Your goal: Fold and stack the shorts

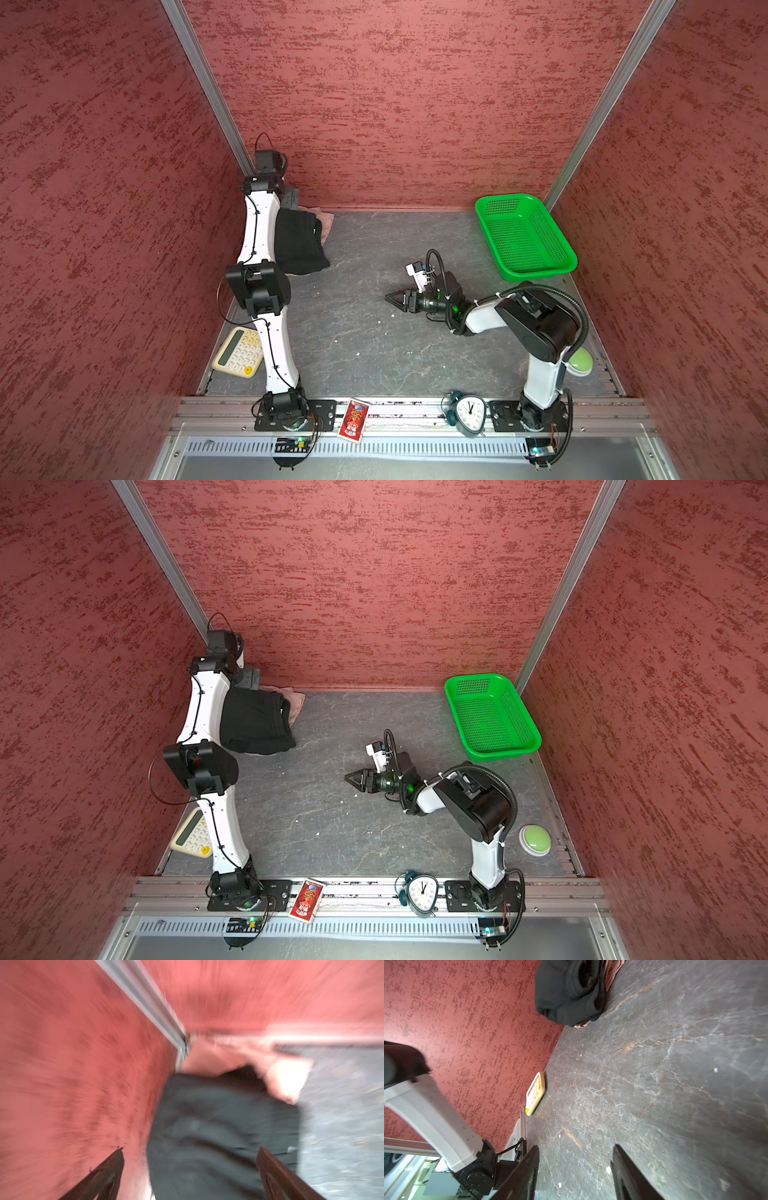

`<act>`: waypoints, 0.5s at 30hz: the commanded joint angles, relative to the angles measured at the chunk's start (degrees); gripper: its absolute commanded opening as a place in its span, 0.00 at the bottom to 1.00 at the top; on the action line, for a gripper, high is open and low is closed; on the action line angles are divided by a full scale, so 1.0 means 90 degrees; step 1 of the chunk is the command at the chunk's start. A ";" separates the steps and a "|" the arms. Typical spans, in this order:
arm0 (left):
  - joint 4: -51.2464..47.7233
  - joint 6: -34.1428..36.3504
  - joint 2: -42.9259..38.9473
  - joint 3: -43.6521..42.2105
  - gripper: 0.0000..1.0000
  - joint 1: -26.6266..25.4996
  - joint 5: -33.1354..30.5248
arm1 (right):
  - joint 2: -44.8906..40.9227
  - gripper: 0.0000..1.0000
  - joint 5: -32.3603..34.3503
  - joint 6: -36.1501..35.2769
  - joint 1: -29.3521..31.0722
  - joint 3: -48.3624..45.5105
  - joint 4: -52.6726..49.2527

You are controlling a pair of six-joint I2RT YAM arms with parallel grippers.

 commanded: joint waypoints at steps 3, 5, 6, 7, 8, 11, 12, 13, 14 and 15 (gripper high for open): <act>0.1103 -0.0451 -0.1362 -0.1194 0.99 -0.0101 0.0502 | -0.0545 0.61 0.0453 -0.0779 0.0002 0.0274 -0.0922; 0.1184 -0.0565 -0.1674 -0.1621 0.99 -0.0126 0.0462 | -0.0773 0.63 0.0694 -0.1085 -0.0032 0.0432 -0.1505; 0.1166 -0.0690 -0.1813 -0.1795 0.99 -0.0126 0.0576 | -0.0887 0.64 0.0863 -0.1213 -0.0070 0.0494 -0.1783; 0.1220 -0.0831 -0.2026 -0.2091 0.99 -0.0126 0.0871 | -0.1063 0.65 0.1075 -0.1347 -0.0152 0.0536 -0.2051; 0.1431 -0.0953 -0.2326 -0.2547 0.99 -0.0141 0.1213 | -0.1255 0.67 0.1242 -0.1463 -0.0265 0.0553 -0.2242; 0.2791 -0.1198 -0.3540 -0.4435 0.99 -0.0257 0.1670 | -0.1830 0.72 0.1734 -0.1947 -0.0655 0.0633 -0.2885; 0.3192 -0.1282 -0.3936 -0.4994 0.99 -0.0291 0.1726 | -0.2013 0.75 0.1984 -0.2121 -0.0772 0.0682 -0.3164; 0.3621 -0.1448 -0.4383 -0.5607 0.99 -0.0321 0.1767 | -0.2209 0.78 0.2293 -0.2317 -0.0915 0.0739 -0.3491; 0.3910 -0.1574 -0.4764 -0.6103 0.99 -0.0334 0.1854 | -0.2394 0.80 0.2534 -0.2464 -0.1043 0.0755 -0.3721; 0.4221 -0.1745 -0.5174 -0.6667 1.00 -0.0345 0.1914 | -0.2611 0.84 0.2770 -0.2578 -0.1230 0.0726 -0.3931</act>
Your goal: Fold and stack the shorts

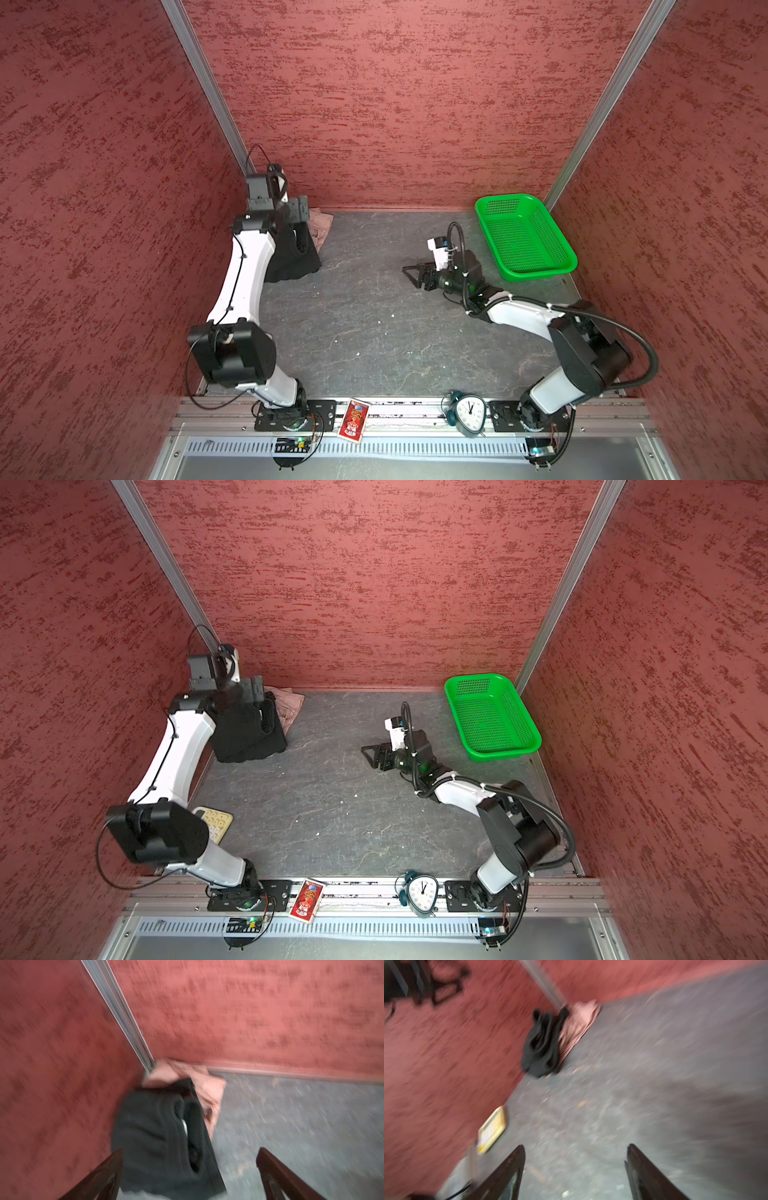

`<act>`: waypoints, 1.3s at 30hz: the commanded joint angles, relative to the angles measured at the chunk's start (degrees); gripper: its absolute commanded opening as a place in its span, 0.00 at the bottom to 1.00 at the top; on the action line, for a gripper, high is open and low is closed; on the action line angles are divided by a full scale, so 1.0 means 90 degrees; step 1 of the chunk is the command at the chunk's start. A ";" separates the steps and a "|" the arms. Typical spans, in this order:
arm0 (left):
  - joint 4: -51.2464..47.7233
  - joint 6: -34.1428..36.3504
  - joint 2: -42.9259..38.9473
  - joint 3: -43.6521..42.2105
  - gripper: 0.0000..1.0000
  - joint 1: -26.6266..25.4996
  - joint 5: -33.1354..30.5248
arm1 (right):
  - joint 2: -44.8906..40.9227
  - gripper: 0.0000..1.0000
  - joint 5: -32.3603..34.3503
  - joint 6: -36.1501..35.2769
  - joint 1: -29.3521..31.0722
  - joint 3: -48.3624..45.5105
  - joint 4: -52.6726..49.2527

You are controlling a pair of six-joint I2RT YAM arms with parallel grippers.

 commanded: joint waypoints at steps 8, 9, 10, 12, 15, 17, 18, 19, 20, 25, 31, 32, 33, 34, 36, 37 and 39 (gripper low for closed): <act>0.3177 -0.1338 -0.3161 -0.4824 0.99 -0.0130 -0.0077 | -0.2412 0.99 0.2979 -0.1242 -0.2058 -0.1174 -0.1373; 0.3420 -0.1388 -0.3370 -0.5291 0.99 -0.0130 -0.0155 | -0.2586 0.99 0.3459 -0.1284 -0.2218 -0.1368 -0.1401; 0.3703 -0.1298 -0.3548 -0.5709 0.99 -0.0156 -0.0188 | -0.2751 0.99 0.3837 -0.1324 -0.2366 -0.1590 -0.1333; 0.4326 -0.1239 -0.3824 -0.6549 0.99 -0.0162 -0.0489 | -0.3009 0.99 0.4475 -0.1440 -0.2510 -0.2127 -0.0856; 0.5505 -0.1159 -0.3970 -0.7574 0.99 -0.0092 -0.0659 | -0.3251 0.98 0.5115 -0.1698 -0.2596 -0.2949 0.0328; 0.6223 -0.1195 -0.3836 -0.8035 0.99 -0.0047 -0.0660 | -0.3128 0.99 0.5084 -0.2218 -0.2649 -0.3297 0.1336; 0.6515 -0.1267 -0.3684 -0.8172 0.99 0.0016 -0.0567 | -0.2923 0.99 0.5065 -0.2451 -0.2656 -0.3364 0.1692; 0.6625 -0.1340 -0.3500 -0.8233 0.99 0.0098 -0.0395 | -0.2649 0.99 0.5018 -0.2639 -0.2685 -0.3365 0.1990; 0.6919 -0.1382 -0.3296 -0.8252 0.99 0.0155 -0.0258 | -0.2396 0.99 0.4969 -0.2787 -0.2731 -0.3392 0.2303; 0.8417 -0.1021 -0.2179 -0.8234 0.99 0.0177 0.0426 | -0.1247 0.99 0.4042 -0.2905 -0.3119 -0.3443 0.3524; 0.9466 -0.0788 -0.0089 -0.7415 0.99 0.0149 0.1208 | 0.0071 0.99 0.3163 -0.3143 -0.3251 -0.3808 0.5424; 0.9702 -0.0476 0.0348 -0.7278 0.99 -0.0095 0.1146 | -0.0116 0.99 0.3150 -0.3075 -0.3257 -0.3644 0.4826; 0.9161 -0.0315 0.0180 -0.7122 0.99 -0.0321 0.0883 | -0.0032 0.99 0.3138 -0.3087 -0.3258 -0.3630 0.4996; 0.9136 -0.0351 0.0174 -0.7162 0.99 -0.0337 0.0813 | 0.0036 0.99 0.3177 -0.3124 -0.3260 -0.3692 0.5209; 0.9195 -0.0475 0.0204 -0.7166 0.99 -0.0313 0.0624 | -0.0026 0.99 0.3159 -0.3076 -0.3265 -0.3592 0.4911; 0.9323 -0.0476 0.0258 -0.7191 0.99 -0.0287 0.0667 | 0.0003 0.99 0.3145 -0.3063 -0.3275 -0.3572 0.4925; 0.9212 -0.0464 0.0218 -0.7163 0.99 -0.0296 0.0654 | -0.0007 0.99 0.3135 -0.3066 -0.3278 -0.3573 0.4903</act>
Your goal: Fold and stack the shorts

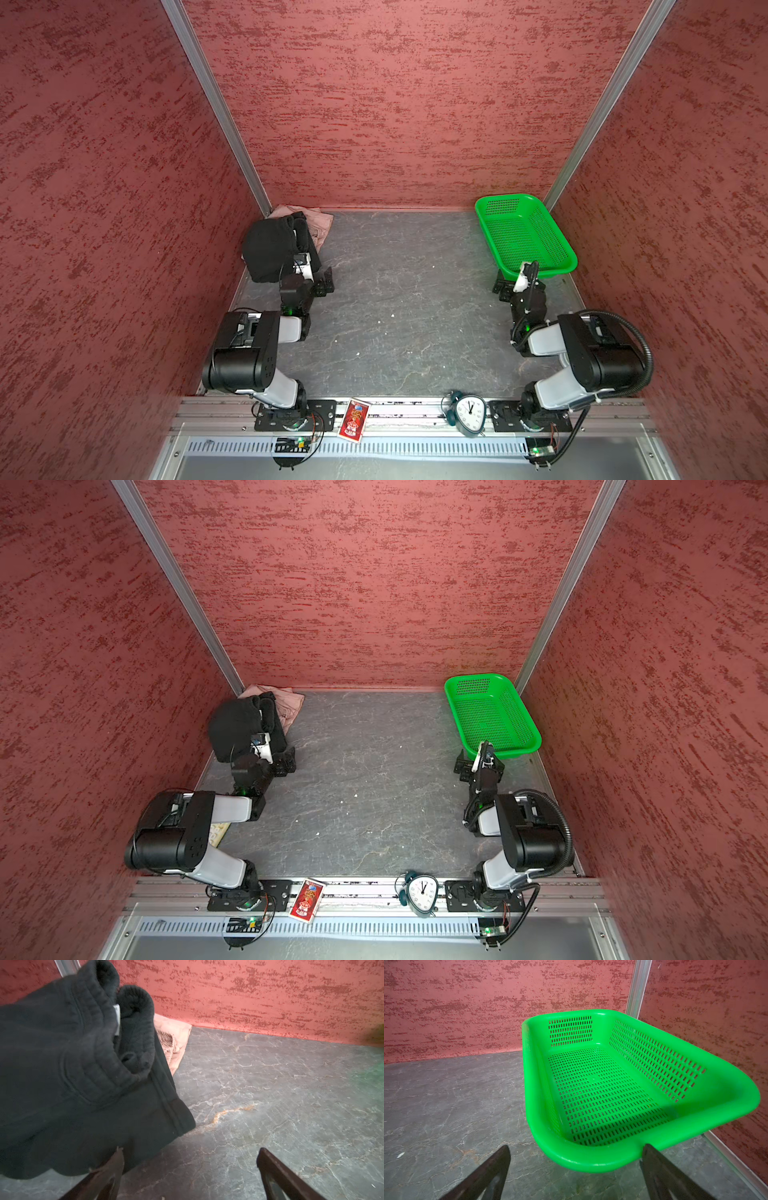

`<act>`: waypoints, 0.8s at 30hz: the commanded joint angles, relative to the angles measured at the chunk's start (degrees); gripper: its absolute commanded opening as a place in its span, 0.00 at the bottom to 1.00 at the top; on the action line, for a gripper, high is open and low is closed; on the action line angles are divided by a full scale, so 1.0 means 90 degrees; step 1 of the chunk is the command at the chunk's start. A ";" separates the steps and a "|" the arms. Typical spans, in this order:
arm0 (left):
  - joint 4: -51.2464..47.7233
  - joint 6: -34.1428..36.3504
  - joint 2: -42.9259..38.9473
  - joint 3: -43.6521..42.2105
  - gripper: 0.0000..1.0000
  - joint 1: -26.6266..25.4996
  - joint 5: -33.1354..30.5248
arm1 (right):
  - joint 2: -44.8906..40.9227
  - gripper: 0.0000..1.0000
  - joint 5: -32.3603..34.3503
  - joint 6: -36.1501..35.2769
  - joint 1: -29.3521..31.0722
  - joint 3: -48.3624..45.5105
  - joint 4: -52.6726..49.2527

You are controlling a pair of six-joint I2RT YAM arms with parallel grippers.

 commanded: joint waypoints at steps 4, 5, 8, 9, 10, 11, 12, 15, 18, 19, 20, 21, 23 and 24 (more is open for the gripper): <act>0.0367 0.0176 -0.0001 0.0043 0.99 -0.0013 -0.0109 | -0.0038 0.99 -0.0219 -0.0123 -0.0043 0.0106 0.0361; 0.0231 0.0172 -0.0042 0.0064 0.99 -0.0015 -0.0110 | -0.0034 0.99 -0.0216 -0.0123 -0.0040 0.0109 0.0356; 0.0251 0.0167 -0.0030 0.0064 0.99 -0.0015 -0.0110 | -0.0029 0.99 -0.0220 -0.0128 -0.0040 0.0108 0.0367; 0.0313 0.0161 -0.0011 0.0050 0.99 -0.0012 -0.0117 | -0.0032 0.99 -0.0216 -0.0128 -0.0041 0.0104 0.0358; 0.0316 0.0161 -0.0014 0.0054 0.99 -0.0015 -0.0119 | -0.0030 0.99 -0.0221 -0.0125 -0.0040 0.0109 0.0358; 0.0284 0.0166 -0.0025 0.0056 0.99 -0.0012 -0.0111 | -0.0024 0.99 -0.0222 -0.0124 -0.0040 0.0107 0.0363; 0.0304 0.0157 -0.0011 0.0048 0.99 -0.0007 -0.0110 | -0.0025 0.99 -0.0222 -0.0124 -0.0040 0.0109 0.0358; 0.0303 0.0147 -0.0020 0.0046 1.00 0.0014 -0.0072 | -0.0030 0.99 -0.0222 -0.0124 -0.0040 0.0117 0.0351; 0.0298 0.0152 -0.0016 0.0052 0.99 0.0015 -0.0070 | -0.0028 0.99 -0.0222 -0.0123 -0.0040 0.0116 0.0340; 0.0298 0.0148 -0.0021 0.0046 0.99 0.0020 -0.0070 | -0.0027 0.99 -0.0221 -0.0123 -0.0040 0.0119 0.0338; 0.0298 0.0150 -0.0011 0.0046 0.99 0.0015 -0.0071 | -0.0029 0.99 -0.0223 -0.0123 -0.0040 0.0124 0.0333; 0.0298 0.0147 -0.0016 0.0046 0.99 0.0015 -0.0070 | -0.0021 0.99 -0.0234 -0.0111 -0.0054 0.0160 0.0277; 0.0306 0.0155 -0.0015 0.0046 0.99 0.0015 -0.0070 | -0.0020 0.99 -0.0315 -0.0074 -0.0098 0.0230 0.0130; 0.0298 0.0147 -0.0022 0.0047 0.99 0.0015 -0.0075 | -0.0024 0.99 -0.0329 -0.0064 -0.0113 0.0237 0.0102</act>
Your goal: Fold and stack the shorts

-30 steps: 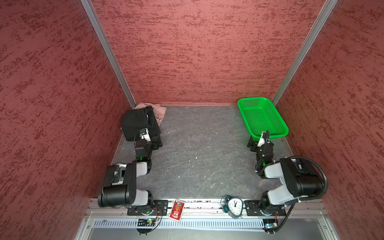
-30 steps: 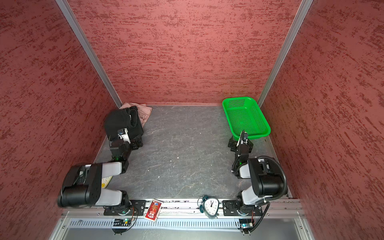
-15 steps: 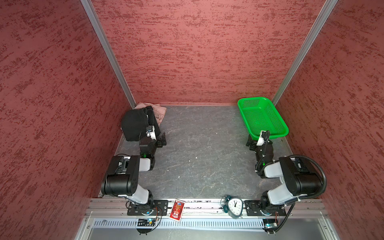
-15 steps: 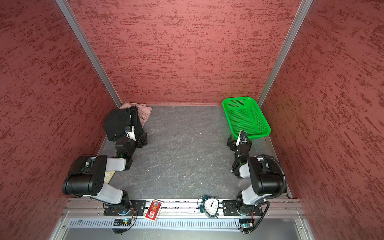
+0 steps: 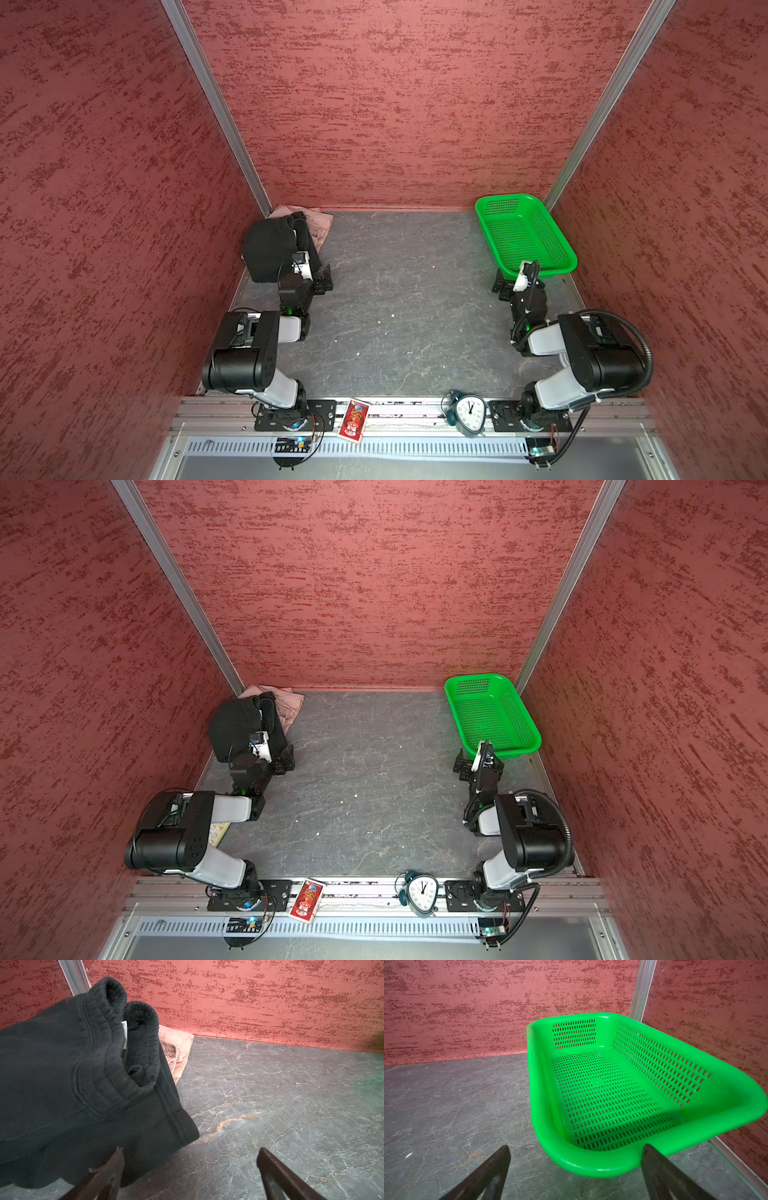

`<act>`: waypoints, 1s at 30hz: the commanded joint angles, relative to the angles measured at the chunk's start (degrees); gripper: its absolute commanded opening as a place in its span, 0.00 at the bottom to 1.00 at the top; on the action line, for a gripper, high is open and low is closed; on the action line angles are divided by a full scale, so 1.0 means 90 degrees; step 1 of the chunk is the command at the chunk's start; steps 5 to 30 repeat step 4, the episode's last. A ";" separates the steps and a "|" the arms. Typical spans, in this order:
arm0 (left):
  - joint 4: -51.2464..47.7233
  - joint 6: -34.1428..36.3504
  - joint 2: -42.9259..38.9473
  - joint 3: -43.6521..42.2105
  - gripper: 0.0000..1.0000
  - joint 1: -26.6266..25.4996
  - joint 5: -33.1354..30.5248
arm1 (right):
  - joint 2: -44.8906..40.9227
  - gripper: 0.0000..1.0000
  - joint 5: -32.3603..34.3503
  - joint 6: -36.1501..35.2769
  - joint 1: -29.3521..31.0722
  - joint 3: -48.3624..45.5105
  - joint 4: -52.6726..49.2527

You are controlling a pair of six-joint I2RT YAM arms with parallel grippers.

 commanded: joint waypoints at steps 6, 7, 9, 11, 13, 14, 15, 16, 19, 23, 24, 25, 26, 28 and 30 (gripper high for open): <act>0.0092 0.0077 -0.0016 0.0046 0.99 0.0010 -0.0050 | -0.0039 0.99 -0.0191 -0.0061 -0.0086 0.0174 0.0106; 0.0092 0.0077 -0.0016 0.0046 0.99 0.0010 -0.0050 | -0.0039 0.99 -0.0191 -0.0061 -0.0086 0.0174 0.0106; 0.0092 0.0077 -0.0016 0.0046 0.99 0.0010 -0.0050 | -0.0039 0.99 -0.0191 -0.0061 -0.0086 0.0174 0.0106; 0.0092 0.0077 -0.0016 0.0046 0.99 0.0010 -0.0050 | -0.0039 0.99 -0.0191 -0.0061 -0.0086 0.0174 0.0106; 0.0092 0.0077 -0.0016 0.0046 0.99 0.0010 -0.0050 | -0.0039 0.99 -0.0191 -0.0061 -0.0086 0.0174 0.0106; 0.0092 0.0077 -0.0016 0.0046 0.99 0.0010 -0.0050 | -0.0039 0.99 -0.0191 -0.0061 -0.0086 0.0174 0.0106; 0.0092 0.0077 -0.0016 0.0046 0.99 0.0010 -0.0050 | -0.0039 0.99 -0.0191 -0.0061 -0.0086 0.0174 0.0106; 0.0092 0.0077 -0.0016 0.0046 0.99 0.0010 -0.0050 | -0.0039 0.99 -0.0191 -0.0061 -0.0086 0.0174 0.0106; 0.0092 0.0077 -0.0016 0.0046 0.99 0.0010 -0.0050 | -0.0039 0.99 -0.0191 -0.0061 -0.0086 0.0174 0.0106; 0.0092 0.0077 -0.0016 0.0046 0.99 0.0010 -0.0050 | -0.0039 0.99 -0.0191 -0.0061 -0.0086 0.0174 0.0106; 0.0092 0.0077 -0.0016 0.0046 0.99 0.0010 -0.0050 | -0.0039 0.99 -0.0191 -0.0061 -0.0086 0.0174 0.0106; 0.0092 0.0077 -0.0016 0.0046 0.99 0.0010 -0.0050 | -0.0039 0.99 -0.0191 -0.0061 -0.0086 0.0174 0.0106; 0.0092 0.0077 -0.0016 0.0046 0.99 0.0010 -0.0050 | -0.0039 0.99 -0.0191 -0.0061 -0.0086 0.0174 0.0106; 0.0092 0.0077 -0.0016 0.0046 0.99 0.0010 -0.0050 | -0.0039 0.99 -0.0191 -0.0061 -0.0086 0.0174 0.0106; 0.0092 0.0077 -0.0016 0.0046 0.99 0.0010 -0.0050 | -0.0039 0.99 -0.0191 -0.0061 -0.0086 0.0174 0.0106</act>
